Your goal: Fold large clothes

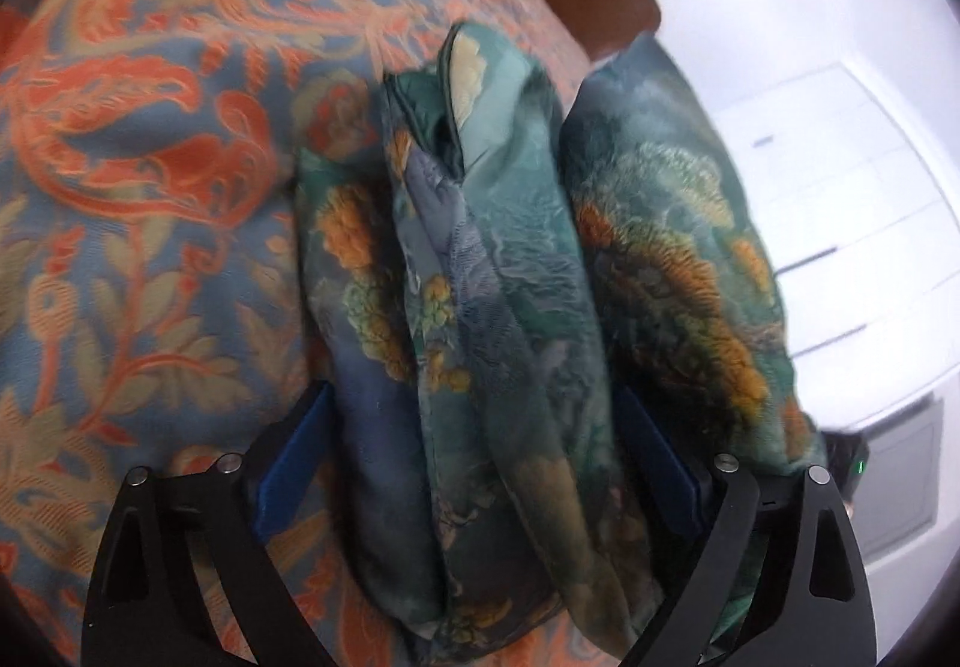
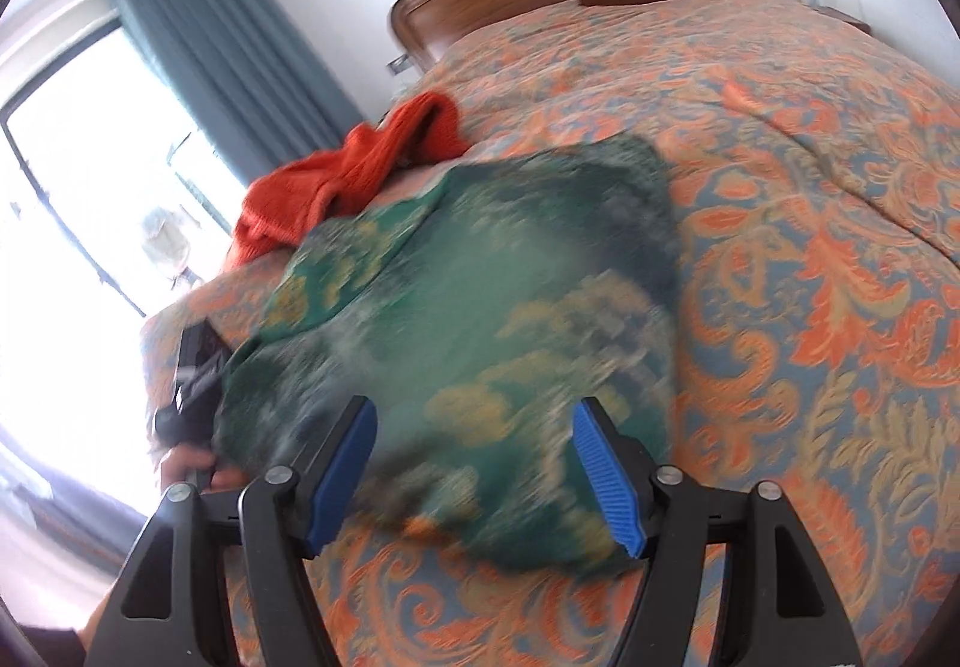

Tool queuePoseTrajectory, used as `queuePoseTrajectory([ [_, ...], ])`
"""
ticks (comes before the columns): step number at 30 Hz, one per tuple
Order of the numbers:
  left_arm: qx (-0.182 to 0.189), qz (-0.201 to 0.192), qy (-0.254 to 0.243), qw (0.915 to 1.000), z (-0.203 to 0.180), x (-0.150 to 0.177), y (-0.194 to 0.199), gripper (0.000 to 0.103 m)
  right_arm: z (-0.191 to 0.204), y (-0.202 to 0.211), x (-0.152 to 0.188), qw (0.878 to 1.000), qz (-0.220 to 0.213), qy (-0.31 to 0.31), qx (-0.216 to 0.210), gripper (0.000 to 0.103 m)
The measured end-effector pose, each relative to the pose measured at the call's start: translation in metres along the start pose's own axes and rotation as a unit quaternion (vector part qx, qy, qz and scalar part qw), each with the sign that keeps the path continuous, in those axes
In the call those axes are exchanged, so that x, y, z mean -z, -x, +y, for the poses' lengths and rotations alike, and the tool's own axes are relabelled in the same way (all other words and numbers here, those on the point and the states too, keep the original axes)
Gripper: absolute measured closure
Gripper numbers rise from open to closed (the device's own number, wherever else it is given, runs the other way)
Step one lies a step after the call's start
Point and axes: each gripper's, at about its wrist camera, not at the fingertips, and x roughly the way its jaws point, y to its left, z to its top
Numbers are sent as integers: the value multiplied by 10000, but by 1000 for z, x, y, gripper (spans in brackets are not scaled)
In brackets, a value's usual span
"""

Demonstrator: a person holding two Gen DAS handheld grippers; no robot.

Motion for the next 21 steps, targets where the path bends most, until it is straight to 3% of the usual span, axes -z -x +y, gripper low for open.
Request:
queuePoseTrajectory([
  [1,-136,76,-20,9999,0,-1,-5,11,-12,-4,-7,9999,27,-139,33,21],
  [5,-352,259,-52,9990,0,1,-18,19,-69,-38,-28,9954,611,-740,44,21],
  [8,-394,358,-11,9986,-4,0,-23,14,-105,-68,-31,9825,1077,-1309,-775,19],
  [9,-407,417,-7,9983,-7,0,-28,10,-114,-83,-30,9689,1286,-1650,-1321,16],
  [10,-409,465,-7,9981,-10,-2,-36,9,-118,-93,-30,9615,1395,-1815,-1520,7],
  [11,-444,514,-12,9977,-17,-5,-55,7,-118,-103,-32,9591,1428,-1875,-1565,5],
  [13,-609,563,-56,9965,-27,-5,-67,9,-110,-118,-36,9626,1471,-1752,-1452,4],
  [15,-888,438,-228,9948,-42,-2,-69,35,-91,-125,-42,9738,1459,-1349,-1110,7],
  [17,-1183,315,-457,9914,-60,3,-68,47,-61,-118,-46,9882,1304,-539,-593,28],
  [21,-1494,-9,-990,9838,-106,20,-61,63,-14,-93,-42,9926,972,718,102,38],
])
